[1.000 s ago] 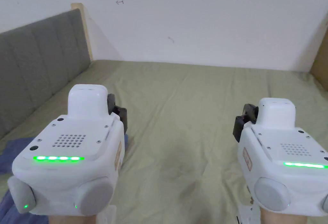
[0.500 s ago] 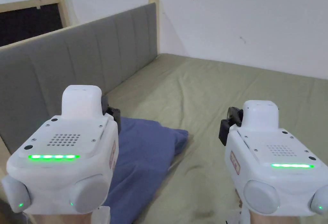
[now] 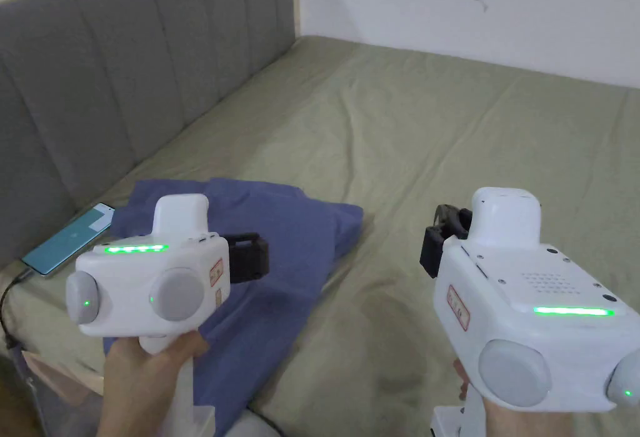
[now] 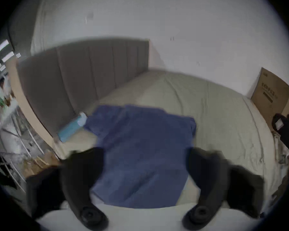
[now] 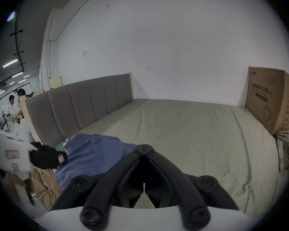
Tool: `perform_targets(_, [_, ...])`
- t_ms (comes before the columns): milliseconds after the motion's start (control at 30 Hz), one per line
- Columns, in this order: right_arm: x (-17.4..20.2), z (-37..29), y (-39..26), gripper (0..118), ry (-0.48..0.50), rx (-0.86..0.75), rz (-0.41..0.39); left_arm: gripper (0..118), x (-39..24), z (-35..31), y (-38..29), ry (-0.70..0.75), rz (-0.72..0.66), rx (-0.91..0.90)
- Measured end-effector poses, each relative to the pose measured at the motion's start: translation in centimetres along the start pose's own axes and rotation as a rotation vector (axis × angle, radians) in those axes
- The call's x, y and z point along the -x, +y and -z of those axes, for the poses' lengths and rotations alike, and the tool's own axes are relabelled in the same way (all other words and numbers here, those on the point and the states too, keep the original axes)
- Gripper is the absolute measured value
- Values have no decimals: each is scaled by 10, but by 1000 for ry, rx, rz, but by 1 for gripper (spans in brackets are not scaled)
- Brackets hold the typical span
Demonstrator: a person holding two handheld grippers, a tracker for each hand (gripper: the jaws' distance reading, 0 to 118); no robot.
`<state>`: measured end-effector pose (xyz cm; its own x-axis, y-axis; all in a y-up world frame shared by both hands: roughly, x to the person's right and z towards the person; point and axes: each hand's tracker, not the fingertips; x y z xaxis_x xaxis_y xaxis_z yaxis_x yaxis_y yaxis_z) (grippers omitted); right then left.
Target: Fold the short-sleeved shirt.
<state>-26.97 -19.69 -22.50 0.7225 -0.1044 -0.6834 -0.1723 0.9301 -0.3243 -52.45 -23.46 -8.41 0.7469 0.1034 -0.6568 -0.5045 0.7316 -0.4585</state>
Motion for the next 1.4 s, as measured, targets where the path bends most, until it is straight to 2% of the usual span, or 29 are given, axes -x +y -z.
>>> perform_targets(100, [-7, 16, -9, 1, -2, 42, 41, 110, 4, 36, -11, 9, -7, 69])
perform_targets(300, [-16, 45, -25, 1, -19, 114, 64, 110, 3, 103, -16, -15, 41, 249])
perform_targets(367, [-19, 53, -29, 1, -22, 139, 68, 103, -1, 122, -22, -37, 62, 372])
perform_targets(400, [-21, 56, -31, 1, -24, 147, 70, 101, -4, 130, -26, -1, 83, 406])
perform_targets(467, [-24, 60, -35, 1, -29, 164, 77, 101, -9, 126, -22, 9, 99, 344])
perform_targets(533, [-28, 64, -38, 1, -37, 176, 87, 91, -7, 124, -21, 5, 101, 344])
perform_targets(600, [-31, 66, -40, 1, -42, 189, 109, 71, -4, 122, -15, 19, 81, 330])
perform_targets(667, [-34, 65, -40, 1, -39, 194, 123, 64, -8, 113, -11, 25, 40, 336])
perform_targets(767, [-36, 59, -39, 1, -43, 191, 125, 46, -10, 107, -9, 19, 69, 328])
perform_targets(833, [-39, 52, -37, 1, -43, 183, 128, 11, -8, 99, -5, 41, 16, 317])
perform_targets(933, [-44, 43, -34, 1, -52, 174, 128, 10, -3, 95, 1, 28, -47, 321])
perform_targets(1133, [-59, 18, -24, 1, -77, 135, 161, 10, -24, 64, 19, 68, 12, 279])
perform_targets(1400, [-94, -33, -3, 1, -160, 29, 222, 10, -84, -6, 80, -148, 93, 95])
